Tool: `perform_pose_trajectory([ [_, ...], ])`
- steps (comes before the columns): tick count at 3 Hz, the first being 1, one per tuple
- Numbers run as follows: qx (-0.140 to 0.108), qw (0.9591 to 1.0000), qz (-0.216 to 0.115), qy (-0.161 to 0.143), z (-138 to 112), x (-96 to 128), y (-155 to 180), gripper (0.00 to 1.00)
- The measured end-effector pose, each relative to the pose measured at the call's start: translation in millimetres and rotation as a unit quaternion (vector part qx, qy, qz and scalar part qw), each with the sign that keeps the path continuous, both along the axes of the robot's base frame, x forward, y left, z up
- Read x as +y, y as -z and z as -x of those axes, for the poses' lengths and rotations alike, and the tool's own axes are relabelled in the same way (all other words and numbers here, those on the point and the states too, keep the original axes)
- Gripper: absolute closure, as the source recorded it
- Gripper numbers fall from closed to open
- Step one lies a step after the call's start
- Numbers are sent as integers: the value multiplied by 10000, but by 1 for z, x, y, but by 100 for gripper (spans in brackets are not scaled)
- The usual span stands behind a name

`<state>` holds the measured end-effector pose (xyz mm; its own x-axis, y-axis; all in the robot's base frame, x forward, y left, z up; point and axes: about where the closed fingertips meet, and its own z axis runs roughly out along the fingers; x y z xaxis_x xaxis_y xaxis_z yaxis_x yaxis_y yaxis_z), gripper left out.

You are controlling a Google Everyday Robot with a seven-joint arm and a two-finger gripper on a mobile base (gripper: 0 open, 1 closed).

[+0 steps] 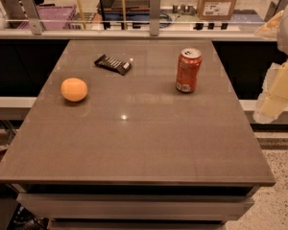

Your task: Knock coke can over

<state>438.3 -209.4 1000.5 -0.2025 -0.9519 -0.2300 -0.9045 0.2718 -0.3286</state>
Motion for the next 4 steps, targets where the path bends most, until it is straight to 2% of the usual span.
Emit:
perform_pose_trajectory([
  [1,-20,10000,-19,1,-1,0,-1,0],
  [2,-136,9993,-337,35,-11,-3,-6,0],
  [3,-250,9961,-829,178,-22,-11,-9,0],
  [4,-355,9910,-1251,310,-29,-16,-9,0],
])
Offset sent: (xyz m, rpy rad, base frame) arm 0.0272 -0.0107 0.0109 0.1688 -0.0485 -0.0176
